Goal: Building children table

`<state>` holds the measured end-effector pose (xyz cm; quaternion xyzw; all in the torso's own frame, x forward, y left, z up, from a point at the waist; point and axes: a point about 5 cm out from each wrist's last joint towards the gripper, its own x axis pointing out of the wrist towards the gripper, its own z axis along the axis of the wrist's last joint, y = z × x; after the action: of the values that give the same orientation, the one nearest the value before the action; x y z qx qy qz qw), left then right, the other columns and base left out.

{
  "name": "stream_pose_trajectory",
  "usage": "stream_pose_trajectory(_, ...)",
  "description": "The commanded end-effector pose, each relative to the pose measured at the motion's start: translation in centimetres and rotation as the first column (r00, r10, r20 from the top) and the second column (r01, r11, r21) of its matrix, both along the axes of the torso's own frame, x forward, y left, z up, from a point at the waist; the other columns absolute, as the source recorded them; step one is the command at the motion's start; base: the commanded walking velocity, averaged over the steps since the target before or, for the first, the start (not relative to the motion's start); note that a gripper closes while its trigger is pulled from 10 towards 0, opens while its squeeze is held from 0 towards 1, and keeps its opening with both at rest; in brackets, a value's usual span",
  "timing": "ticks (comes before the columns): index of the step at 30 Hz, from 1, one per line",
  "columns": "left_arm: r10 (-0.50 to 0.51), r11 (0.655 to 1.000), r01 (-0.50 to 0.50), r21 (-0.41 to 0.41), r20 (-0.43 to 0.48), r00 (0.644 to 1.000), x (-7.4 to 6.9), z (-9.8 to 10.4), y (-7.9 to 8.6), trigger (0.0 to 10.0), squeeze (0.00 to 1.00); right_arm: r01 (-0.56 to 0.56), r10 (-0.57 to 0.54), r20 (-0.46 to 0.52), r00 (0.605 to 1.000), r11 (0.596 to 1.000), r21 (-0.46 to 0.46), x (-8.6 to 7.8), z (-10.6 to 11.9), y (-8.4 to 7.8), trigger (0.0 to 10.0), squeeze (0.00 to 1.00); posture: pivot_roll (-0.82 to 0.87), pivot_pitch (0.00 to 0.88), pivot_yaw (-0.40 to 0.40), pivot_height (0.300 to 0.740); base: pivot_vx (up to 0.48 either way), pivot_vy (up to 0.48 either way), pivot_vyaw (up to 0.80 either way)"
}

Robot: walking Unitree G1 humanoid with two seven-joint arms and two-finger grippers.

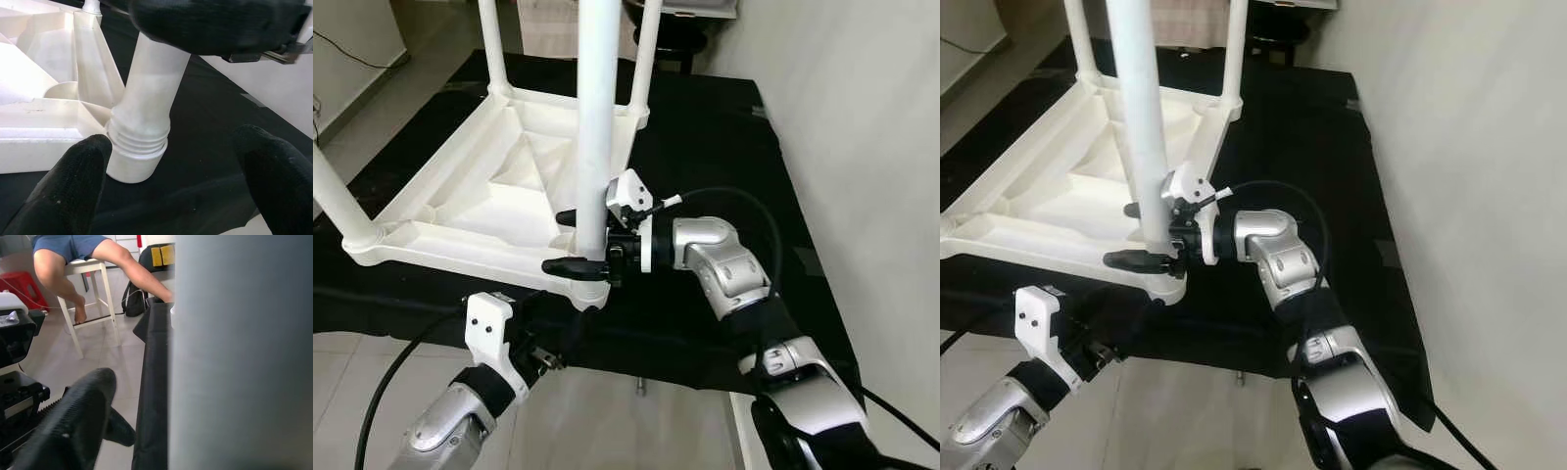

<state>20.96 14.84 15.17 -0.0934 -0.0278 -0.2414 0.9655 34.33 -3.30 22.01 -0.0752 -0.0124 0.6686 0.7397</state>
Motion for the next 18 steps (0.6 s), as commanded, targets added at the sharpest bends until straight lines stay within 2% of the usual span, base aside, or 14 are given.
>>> stream_pose_trajectory(1,-0.007,1.0,0.007,0.005,-0.01,1.0,-0.4,0.0,-0.3,10.0,0.0,-0.109,0.109,-0.008,0.994,0.994,0.004,-0.6,-0.1,1.0,0.0,0.0,0.07,0.156,-0.115,0.74,0.0,0.0,0.0)
stream_pose_trajectory(7,-0.004,1.0,0.004,0.004,-0.011,1.0,-0.5,0.0,-0.3,10.0,0.0,-0.182,0.182,-0.009,0.983,0.983,0.006,-0.5,-0.2,1.0,0.0,0.0,0.06,0.16,-0.115,0.74,0.0,0.0,0.0)
stream_pose_trajectory(13,-0.004,1.0,0.004,0.004,-0.011,1.0,-0.5,0.1,-0.3,10.0,0.0,-0.159,0.159,-0.008,0.987,0.987,0.006,-0.2,-0.4,0.4,0.0,0.0,0.06,0.158,-0.115,0.74,0.0,0.0,0.0)
stream_pose_trajectory(15,-0.003,1.0,0.003,0.004,-0.011,1.0,-0.5,0.0,-0.3,10.0,0.0,-0.1,0.1,-0.005,0.995,0.995,0.01,0.1,-0.6,-0.4,0.0,0.0,0.06,0.158,-0.115,0.74,0.0,0.0,0.0)
stream_pose_trajectory(16,-0.002,1.0,0.002,0.004,-0.011,1.0,-0.4,0.0,-0.2,10.0,0.0,-0.029,0.029,-0.006,1.0,1.0,0.002,0.4,-1.0,-0.9,0.0,0.0,0.05,0.158,-0.116,0.74,0.0,0.0,0.0)
stream_pose_trajectory(17,-0.002,1.0,0.002,0.004,-0.011,1.0,-0.4,0.0,-0.2,10.0,0.0,-0.029,0.029,-0.006,1.0,1.0,0.002,0.4,-1.0,-0.9,0.0,0.0,0.05,0.158,-0.116,0.74,0.0,0.0,0.0)
stream_pose_trajectory(18,0.0,1.0,0.001,0.004,-0.01,1.0,-0.4,0.0,-0.2,10.0,0.0,0.098,-0.098,-0.019,0.995,0.995,-0.019,0.6,-1.7,-1.7,0.0,0.0,0.04,0.154,-0.116,0.74,0.0,0.0,0.0)
